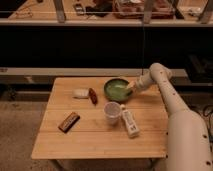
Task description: Drag the ceramic bowl in a circle
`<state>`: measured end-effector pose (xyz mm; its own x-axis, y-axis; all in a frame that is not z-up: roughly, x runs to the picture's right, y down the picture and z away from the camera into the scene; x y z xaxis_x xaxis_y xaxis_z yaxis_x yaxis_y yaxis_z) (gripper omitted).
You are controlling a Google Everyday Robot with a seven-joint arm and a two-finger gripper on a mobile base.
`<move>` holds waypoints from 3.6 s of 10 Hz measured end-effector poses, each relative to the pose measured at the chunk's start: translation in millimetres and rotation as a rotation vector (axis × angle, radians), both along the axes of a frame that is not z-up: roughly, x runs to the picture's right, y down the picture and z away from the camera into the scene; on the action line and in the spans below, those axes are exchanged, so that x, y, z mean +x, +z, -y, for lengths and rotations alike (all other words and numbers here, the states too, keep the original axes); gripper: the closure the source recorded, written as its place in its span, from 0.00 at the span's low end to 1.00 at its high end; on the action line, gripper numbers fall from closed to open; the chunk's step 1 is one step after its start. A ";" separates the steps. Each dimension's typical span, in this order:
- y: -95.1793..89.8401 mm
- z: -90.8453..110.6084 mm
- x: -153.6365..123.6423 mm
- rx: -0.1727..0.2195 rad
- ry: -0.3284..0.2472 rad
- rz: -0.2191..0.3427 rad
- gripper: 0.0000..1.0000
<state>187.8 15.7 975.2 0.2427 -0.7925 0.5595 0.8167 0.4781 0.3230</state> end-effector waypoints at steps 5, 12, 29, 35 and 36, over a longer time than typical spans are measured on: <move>-1.7 10.6 45.3 0.034 -0.024 -0.096 1.00; -53.0 -30.3 125.7 0.018 -0.081 -0.187 1.00; -2.3 -5.9 76.1 0.063 -0.090 -0.212 1.00; -25.1 -26.6 168.4 0.008 -0.075 -0.350 1.00; -34.0 -34.0 172.2 -0.001 -0.079 -0.345 1.00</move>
<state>360.0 49.8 941.2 0.3550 -0.8162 0.4559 0.9124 0.4088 0.0215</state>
